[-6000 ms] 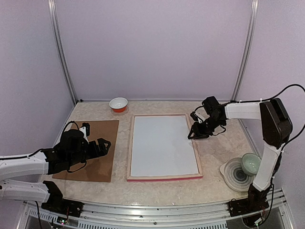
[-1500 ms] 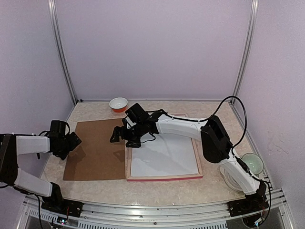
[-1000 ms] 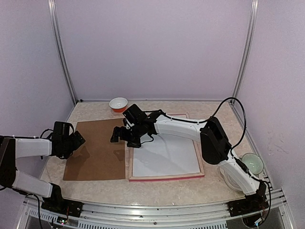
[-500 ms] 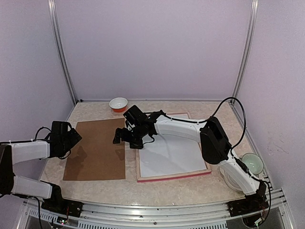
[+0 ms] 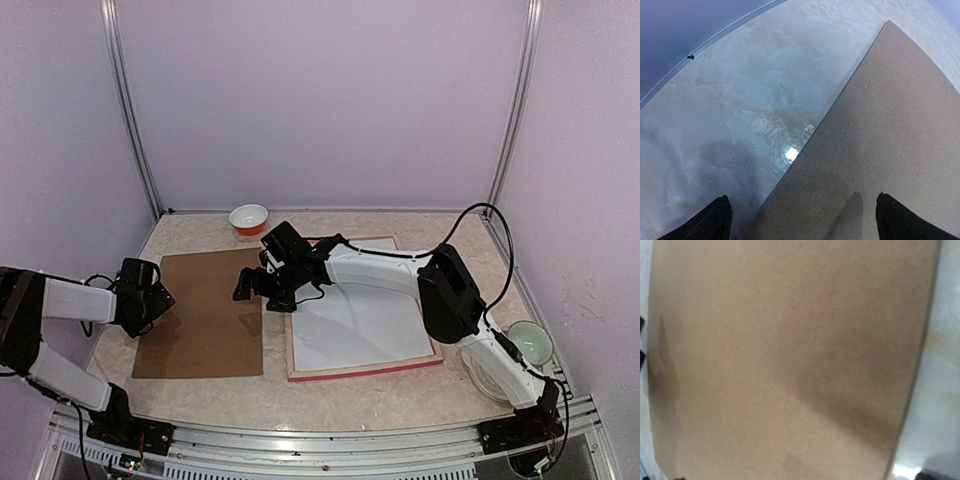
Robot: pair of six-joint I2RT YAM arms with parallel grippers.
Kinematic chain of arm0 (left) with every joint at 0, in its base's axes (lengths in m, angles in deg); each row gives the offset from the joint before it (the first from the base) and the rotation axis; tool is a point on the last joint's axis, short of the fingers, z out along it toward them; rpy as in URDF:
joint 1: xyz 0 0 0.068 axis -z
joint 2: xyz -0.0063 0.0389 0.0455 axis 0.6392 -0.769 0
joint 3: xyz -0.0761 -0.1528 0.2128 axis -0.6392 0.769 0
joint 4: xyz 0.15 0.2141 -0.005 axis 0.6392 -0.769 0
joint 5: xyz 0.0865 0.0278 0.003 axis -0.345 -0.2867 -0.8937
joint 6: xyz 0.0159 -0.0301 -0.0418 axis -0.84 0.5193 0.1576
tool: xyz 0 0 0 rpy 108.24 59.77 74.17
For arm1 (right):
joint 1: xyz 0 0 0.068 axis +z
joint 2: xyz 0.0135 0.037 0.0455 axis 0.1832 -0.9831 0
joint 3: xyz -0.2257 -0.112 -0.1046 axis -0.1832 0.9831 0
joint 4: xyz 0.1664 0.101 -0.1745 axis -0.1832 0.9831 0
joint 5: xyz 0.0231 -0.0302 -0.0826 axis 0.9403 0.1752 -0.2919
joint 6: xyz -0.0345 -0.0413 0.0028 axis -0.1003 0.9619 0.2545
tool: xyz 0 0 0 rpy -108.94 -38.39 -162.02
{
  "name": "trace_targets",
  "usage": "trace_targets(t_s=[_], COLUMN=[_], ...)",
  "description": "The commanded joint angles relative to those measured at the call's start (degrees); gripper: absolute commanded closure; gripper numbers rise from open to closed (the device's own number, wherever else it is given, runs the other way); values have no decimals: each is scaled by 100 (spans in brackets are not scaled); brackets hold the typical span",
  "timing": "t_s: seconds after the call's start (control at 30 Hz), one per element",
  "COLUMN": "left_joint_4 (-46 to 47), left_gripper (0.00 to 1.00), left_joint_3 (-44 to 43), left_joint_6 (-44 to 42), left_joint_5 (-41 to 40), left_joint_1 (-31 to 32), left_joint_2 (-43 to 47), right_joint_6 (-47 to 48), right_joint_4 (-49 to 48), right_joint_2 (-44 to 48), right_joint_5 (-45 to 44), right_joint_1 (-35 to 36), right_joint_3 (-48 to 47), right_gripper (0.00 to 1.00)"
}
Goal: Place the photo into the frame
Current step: Move the backboard to the frame body.
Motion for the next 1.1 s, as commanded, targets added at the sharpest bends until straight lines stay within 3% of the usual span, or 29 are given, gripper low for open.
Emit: trace_targets(t_s=[0.0,0.87,0.97,1.07], left_joint_4=[212,441,439,439], left_gripper=[1,1,1,1], left_joint_3=[-81,-57,1,58], left_joint_6=[-46,-161,-156,-151], left_joint_5=[394,1131,1155,1188], left_joint_1=[-119,255,288,315], left_joint_2=[-141,-290,-239,-168], right_joint_6=[71,36,-97,-344], right_joint_4=[84,700,125,-1102], right_joint_2=[-167,-348,-183,335], right_joint_5=[129,-216,199,759], right_joint_1=[39,31,-14,-90], right_joint_3=[180,-107,337,1319], right_gripper=[1,1,1,1])
